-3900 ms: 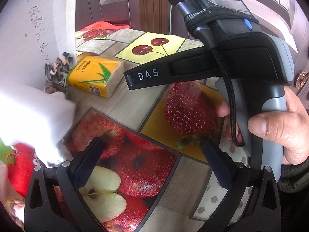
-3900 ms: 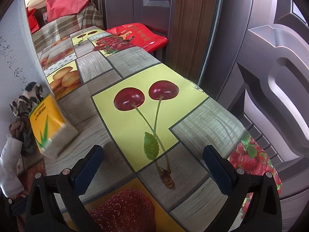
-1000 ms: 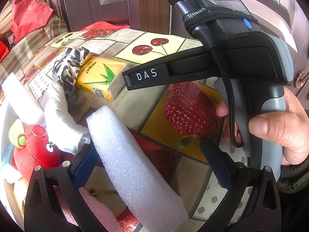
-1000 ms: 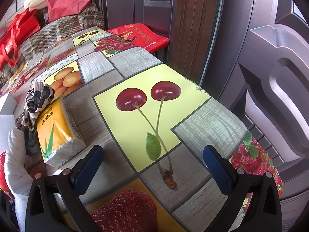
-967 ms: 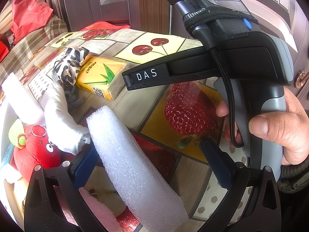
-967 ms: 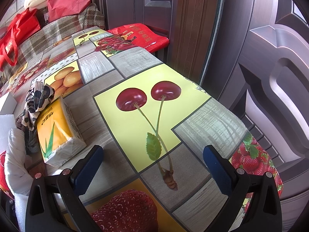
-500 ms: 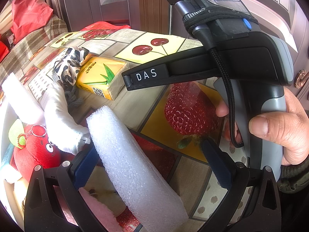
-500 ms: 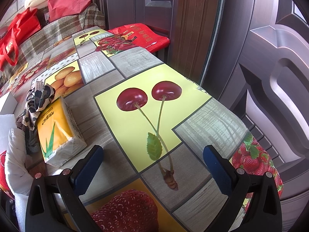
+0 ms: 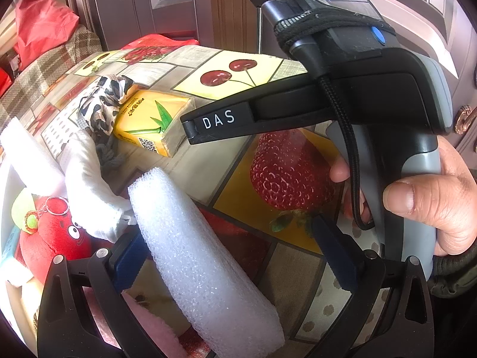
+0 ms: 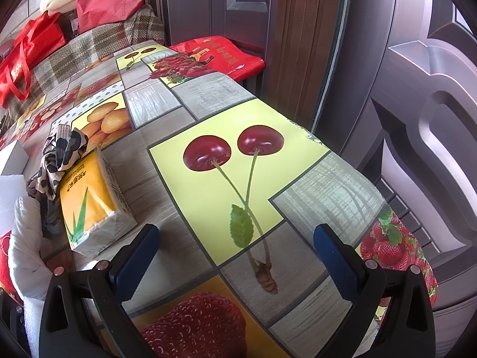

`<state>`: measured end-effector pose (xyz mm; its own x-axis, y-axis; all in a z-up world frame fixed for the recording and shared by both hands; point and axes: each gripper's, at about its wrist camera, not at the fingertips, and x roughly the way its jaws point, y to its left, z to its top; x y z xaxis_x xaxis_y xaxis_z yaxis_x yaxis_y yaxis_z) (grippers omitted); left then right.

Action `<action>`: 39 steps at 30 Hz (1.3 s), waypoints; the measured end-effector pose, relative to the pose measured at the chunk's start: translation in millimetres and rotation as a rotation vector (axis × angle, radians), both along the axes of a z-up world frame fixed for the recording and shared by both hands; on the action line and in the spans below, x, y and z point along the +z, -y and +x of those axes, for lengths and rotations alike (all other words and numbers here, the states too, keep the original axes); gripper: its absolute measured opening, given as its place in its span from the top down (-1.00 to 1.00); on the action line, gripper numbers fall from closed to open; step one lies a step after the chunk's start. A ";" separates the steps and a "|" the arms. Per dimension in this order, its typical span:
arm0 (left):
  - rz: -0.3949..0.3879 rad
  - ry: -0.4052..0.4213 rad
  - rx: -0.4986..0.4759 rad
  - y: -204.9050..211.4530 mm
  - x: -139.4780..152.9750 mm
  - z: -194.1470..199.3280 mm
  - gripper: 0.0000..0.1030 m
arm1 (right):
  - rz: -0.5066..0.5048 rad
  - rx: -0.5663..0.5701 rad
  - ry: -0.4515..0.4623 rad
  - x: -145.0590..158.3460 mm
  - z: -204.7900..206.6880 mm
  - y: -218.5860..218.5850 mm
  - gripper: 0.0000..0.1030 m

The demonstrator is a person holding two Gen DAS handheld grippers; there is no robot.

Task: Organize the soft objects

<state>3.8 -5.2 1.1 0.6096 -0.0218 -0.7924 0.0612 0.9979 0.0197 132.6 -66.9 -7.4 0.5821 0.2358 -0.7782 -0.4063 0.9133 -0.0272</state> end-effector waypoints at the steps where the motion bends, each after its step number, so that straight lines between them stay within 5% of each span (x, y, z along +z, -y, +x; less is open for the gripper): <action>1: 0.000 0.000 0.000 -0.5 -0.1 -0.2 -0.99 | 0.000 0.000 0.000 -0.1 -0.1 -0.2 -1.00; 9: 0.029 0.019 -0.009 9.8 2.4 -6.3 -0.99 | 0.000 -0.001 0.000 -0.1 -0.1 -0.1 -1.00; 14: 0.145 0.224 0.027 21.9 34.1 -39.2 -0.99 | 0.016 -0.002 -0.004 0.3 0.1 1.0 -1.00; 22: -0.057 0.489 0.352 -68.4 109.8 -154.1 -0.99 | 0.022 0.000 -0.005 -0.3 0.3 0.3 -1.00; 28: -0.043 0.311 0.436 -100.2 74.8 -214.3 -0.99 | 0.028 0.001 -0.007 0.2 0.7 2.0 -1.00; 34: -0.053 0.089 0.400 -77.4 16.2 -208.2 -0.99 | 0.031 0.002 -0.007 0.5 0.9 2.1 -1.00; 39: -0.105 0.011 0.419 -74.9 -4.5 -191.5 -0.54 | 0.032 0.002 -0.007 0.6 0.9 2.4 -1.00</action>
